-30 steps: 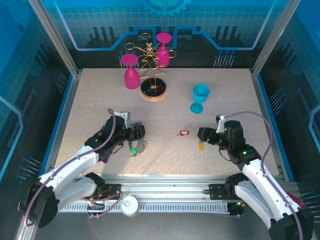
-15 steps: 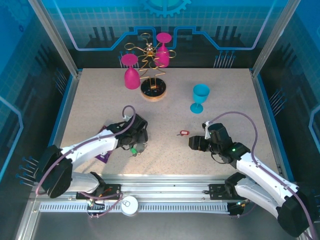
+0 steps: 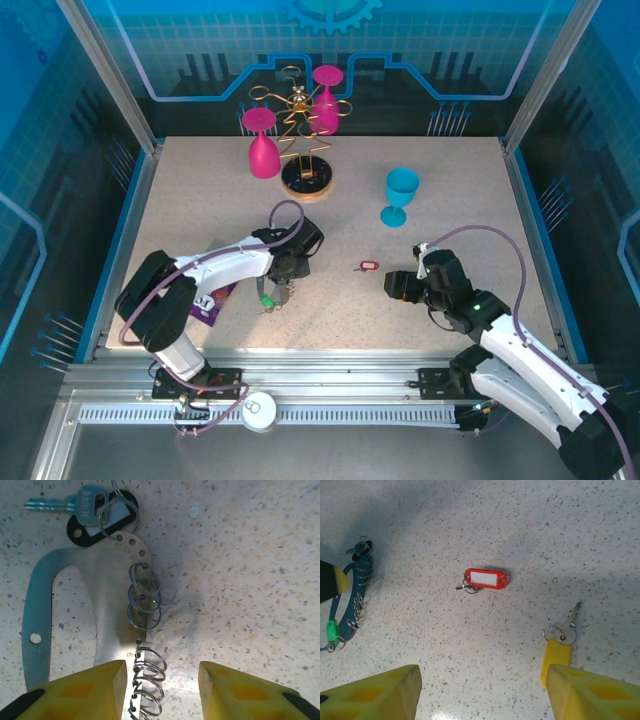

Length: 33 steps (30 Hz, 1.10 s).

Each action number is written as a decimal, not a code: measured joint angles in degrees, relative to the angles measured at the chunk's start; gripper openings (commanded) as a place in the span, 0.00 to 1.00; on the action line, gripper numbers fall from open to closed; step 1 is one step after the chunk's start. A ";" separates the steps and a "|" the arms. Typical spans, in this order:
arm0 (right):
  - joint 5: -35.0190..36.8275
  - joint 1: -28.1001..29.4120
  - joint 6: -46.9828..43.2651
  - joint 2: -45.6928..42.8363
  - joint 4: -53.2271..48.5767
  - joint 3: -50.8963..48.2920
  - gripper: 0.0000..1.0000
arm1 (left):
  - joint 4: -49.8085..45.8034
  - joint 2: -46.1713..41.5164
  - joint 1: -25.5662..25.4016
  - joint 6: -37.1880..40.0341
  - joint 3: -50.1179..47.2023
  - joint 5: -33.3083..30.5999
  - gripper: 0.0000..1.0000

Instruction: Put the keys on the keyring

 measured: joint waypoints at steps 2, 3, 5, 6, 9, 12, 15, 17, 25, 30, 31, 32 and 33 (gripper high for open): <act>0.20 0.00 0.00 -0.11 -0.09 0.00 0.68 | -0.55 1.40 -0.31 -0.39 0.04 -0.48 0.42; 0.26 0.00 0.00 -0.09 -0.11 0.00 0.68 | -0.94 2.05 -0.48 -0.42 0.04 -0.55 0.41; 0.35 0.00 0.00 -0.09 -0.17 0.00 0.68 | -1.38 3.06 -0.81 -0.44 0.07 -0.76 0.41; 0.35 0.00 0.00 -0.02 -0.17 0.00 0.68 | -1.53 3.52 -0.96 -0.44 0.07 -0.94 0.39; 0.33 0.00 0.00 0.22 -0.28 0.00 0.68 | -1.81 4.55 -1.27 -0.37 0.28 -1.14 0.35; 0.33 0.00 0.00 0.39 -0.35 0.00 0.68 | -1.81 5.20 -1.68 -0.42 0.28 -1.11 0.31; 0.33 0.00 0.00 0.39 -0.48 0.00 0.68 | -2.01 5.86 -2.27 -0.31 0.39 -1.14 0.26; 0.33 0.00 0.00 0.37 -0.50 0.00 0.68 | -2.05 6.03 -2.69 -0.35 0.39 -1.14 0.24; 0.33 0.00 0.00 0.26 -0.55 0.00 0.68 | -2.91 6.01 -4.90 -0.42 0.39 -2.86 0.14; 0.33 0.00 0.00 0.26 -0.55 0.00 0.68 | -3.91 5.64 -6.75 -0.31 0.37 -3.89 0.13; 0.33 0.00 0.00 0.26 -0.55 0.00 0.68 | -3.93 5.57 -7.08 -0.31 0.33 -3.87 0.13; 0.33 0.00 0.00 0.26 -0.55 0.00 0.68 | -3.91 5.44 -7.61 -0.28 0.26 -3.87 0.13; 0.33 0.00 0.00 0.26 -0.55 0.00 0.68 | -3.91 5.33 -8.09 -0.24 0.24 -3.85 0.13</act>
